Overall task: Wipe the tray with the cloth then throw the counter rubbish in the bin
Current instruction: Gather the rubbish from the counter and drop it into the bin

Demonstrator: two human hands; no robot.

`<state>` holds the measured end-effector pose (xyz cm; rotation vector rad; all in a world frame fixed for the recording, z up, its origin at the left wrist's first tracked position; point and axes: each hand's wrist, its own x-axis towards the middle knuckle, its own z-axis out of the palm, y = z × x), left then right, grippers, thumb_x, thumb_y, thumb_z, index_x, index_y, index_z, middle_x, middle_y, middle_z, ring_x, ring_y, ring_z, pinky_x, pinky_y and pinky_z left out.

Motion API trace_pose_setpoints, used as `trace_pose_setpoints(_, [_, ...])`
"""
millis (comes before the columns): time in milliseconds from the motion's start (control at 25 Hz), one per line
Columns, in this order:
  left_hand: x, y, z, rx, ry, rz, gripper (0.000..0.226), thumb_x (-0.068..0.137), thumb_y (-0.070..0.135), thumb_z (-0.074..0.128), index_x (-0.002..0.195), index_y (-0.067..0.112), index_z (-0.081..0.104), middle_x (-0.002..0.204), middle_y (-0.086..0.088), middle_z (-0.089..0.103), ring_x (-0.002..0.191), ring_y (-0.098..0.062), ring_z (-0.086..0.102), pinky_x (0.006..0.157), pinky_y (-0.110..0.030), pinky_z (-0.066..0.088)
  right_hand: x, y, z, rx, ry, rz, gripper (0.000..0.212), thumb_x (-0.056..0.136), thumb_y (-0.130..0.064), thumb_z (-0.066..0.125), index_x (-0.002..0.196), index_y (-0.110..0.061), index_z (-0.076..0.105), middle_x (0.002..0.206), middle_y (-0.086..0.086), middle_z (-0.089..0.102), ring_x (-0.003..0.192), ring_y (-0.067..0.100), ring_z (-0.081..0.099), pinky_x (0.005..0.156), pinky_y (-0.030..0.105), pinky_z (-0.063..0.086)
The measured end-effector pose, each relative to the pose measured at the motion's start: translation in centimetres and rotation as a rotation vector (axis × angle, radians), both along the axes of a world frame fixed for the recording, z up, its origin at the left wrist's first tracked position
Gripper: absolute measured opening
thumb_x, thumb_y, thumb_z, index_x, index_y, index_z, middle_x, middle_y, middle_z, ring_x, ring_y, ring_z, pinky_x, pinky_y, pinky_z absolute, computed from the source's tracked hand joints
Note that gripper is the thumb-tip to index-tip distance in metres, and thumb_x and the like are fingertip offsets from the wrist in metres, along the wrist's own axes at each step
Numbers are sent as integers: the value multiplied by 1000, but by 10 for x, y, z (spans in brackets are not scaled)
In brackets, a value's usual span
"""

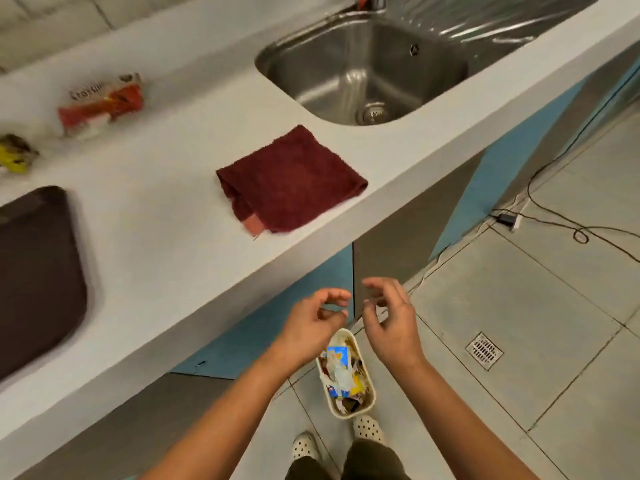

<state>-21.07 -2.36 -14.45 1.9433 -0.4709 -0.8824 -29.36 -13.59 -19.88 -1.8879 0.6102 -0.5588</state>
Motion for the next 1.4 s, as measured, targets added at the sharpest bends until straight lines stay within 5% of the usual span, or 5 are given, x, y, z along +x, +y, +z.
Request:
trace_pose_setpoints(240, [26,-3,113,-228,-177,174,33,87,-4,56,93,28,59,88,9,60,66,7,55,61,-7,44,66,-23,107,-168,-325,133,28,80,-2,52,104,-12,60,99,-8,52,92,-4,51,81,9,41])
trace_pose_setpoints(480, [77,36,168,-270,-253,418,32,87,-1,54,91,30,60,90,7,62,73,-6,60,56,-6,43,154,1,157,-208,-309,349,26,83,-2,53,106,-12,61,106,-6,52,88,6,51,84,17,42])
trace_pose_setpoints(720, [150,102,169,-218,-286,619,30,87,0,52,95,28,61,90,7,60,73,-8,58,58,-13,42,232,42,165,-267,-190,520,32,85,-1,51,111,-18,58,109,-10,46,90,3,49,71,8,36])
trace_pose_setpoints(1040, [274,178,147,-111,-328,789,23,88,3,54,98,23,61,99,3,60,76,-7,56,62,-15,41,338,76,166,-337,17,590,31,88,-7,50,113,-24,56,111,-15,43,104,11,47,79,24,42])
trace_pose_setpoints(1400, [412,186,111,121,-486,576,34,89,-1,46,111,19,63,128,-2,52,111,-18,53,91,-19,40,462,93,164,-238,174,460,28,90,-8,52,116,-17,56,122,-1,49,96,12,50,81,19,37])
